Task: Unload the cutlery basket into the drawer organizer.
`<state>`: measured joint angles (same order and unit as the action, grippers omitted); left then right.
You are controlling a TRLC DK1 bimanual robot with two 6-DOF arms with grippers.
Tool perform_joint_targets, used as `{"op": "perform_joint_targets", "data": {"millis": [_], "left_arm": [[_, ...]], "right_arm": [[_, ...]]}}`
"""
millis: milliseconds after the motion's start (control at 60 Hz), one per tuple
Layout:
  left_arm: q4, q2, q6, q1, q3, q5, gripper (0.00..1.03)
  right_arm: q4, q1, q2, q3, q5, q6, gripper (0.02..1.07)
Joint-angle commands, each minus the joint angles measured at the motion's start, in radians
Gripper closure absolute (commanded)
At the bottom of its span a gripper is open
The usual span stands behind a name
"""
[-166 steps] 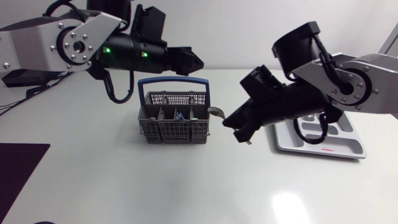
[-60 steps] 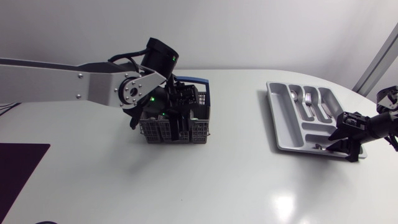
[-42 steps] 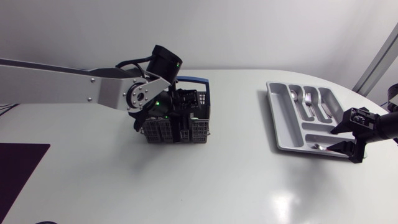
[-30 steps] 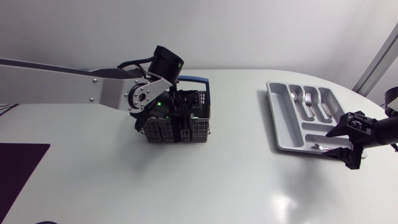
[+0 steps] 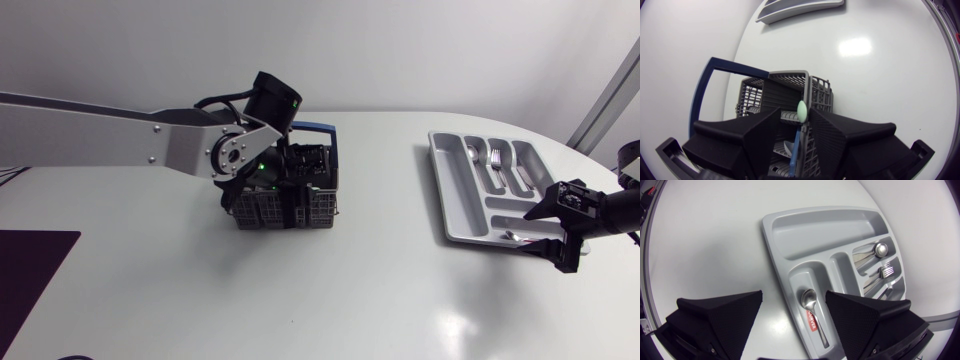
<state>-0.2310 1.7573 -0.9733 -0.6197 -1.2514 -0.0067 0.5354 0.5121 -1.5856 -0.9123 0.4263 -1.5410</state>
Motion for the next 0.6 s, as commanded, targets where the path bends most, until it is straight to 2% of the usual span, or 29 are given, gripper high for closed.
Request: {"op": "perform_joint_targets", "data": {"millis": [0,417,500,583], "left_arm": [[-0.001,0.008,-0.027,-0.009,-0.036,-0.012,0.61],[-0.007,0.034,-0.045,-0.008,-0.048,-0.047,0.63],[-0.036,0.056,-0.048,-0.009,-0.063,-0.052,0.68],[-0.096,0.08,-0.048,-0.012,-0.106,-0.053,0.81]], "right_arm": [[-0.014,-0.004,-0.007,0.032,0.011,-0.004,0.14],[-0.023,-0.006,-0.014,0.044,0.011,-0.008,0.14],[-0.025,-0.006,-0.014,0.046,0.011,-0.008,0.14],[-0.025,-0.006,-0.014,0.05,0.011,-0.008,0.14]]}}
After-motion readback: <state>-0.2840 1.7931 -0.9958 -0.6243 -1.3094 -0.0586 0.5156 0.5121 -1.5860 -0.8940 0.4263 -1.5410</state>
